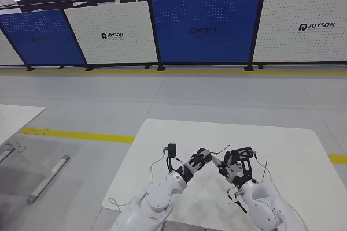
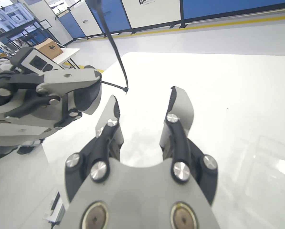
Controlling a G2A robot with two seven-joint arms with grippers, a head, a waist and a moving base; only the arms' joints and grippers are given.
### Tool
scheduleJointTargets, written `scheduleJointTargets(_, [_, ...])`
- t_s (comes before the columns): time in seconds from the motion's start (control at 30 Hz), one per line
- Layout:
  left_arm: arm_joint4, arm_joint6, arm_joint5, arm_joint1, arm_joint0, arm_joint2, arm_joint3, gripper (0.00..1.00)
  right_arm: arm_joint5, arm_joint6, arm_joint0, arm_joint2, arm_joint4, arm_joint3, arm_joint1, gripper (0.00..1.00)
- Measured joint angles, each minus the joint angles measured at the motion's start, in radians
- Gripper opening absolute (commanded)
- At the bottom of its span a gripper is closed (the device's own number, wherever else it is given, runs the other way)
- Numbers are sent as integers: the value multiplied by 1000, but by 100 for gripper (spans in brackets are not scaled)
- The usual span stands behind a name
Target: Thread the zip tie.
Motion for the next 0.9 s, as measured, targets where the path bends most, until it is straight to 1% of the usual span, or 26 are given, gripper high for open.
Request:
scheduleJointTargets(0.1, [2, -2, -3, 1, 4, -2, -5, 0, -4, -2, -1, -3, -4, -1, -1, 38])
scheduleJointTargets(0.2, [7, -3, -4, 2, 9, -3, -8, 0, -8, 0, 0, -6, -10, -2, -2, 37])
scheduleJointTargets(0.23, [9, -3, -4, 2, 10, -3, -9, 0, -8, 0, 1, -7, -11, -2, -2, 35])
scheduleJointTargets(0.3, [12, -4, -4, 2, 12, -2, -12, 0, -9, 0, 1, -8, -12, -2, -3, 35])
scheduleJointTargets(0.33, [13, -5, -4, 2, 13, -2, -13, 0, -9, 0, 2, -8, -13, -2, -3, 33])
scheduleJointTargets(0.43, [17, -6, -3, 3, 17, 0, -19, 0, -12, 1, 3, -9, -15, -1, -4, 31])
scheduleJointTargets(0.53, [21, -7, -1, 3, 18, 1, -21, 0, -15, 0, 2, -9, -18, -3, -4, 26])
scheduleJointTargets(0.6, [23, -6, 0, 3, 18, 1, -19, 0, -17, 0, 1, -8, -20, -4, -5, 27])
scheduleJointTargets(0.83, [29, -5, 3, 3, 18, 6, -19, 0, -27, 3, -4, -6, -29, -7, -4, 24])
scheduleJointTargets(0.87, [30, -5, 3, 3, 17, 7, -19, 0, -28, 3, -5, -6, -29, -7, -4, 16])
scheduleJointTargets(0.9, [31, -5, 3, 3, 17, 7, -19, 0, -30, 3, -5, -5, -29, -8, -4, 3])
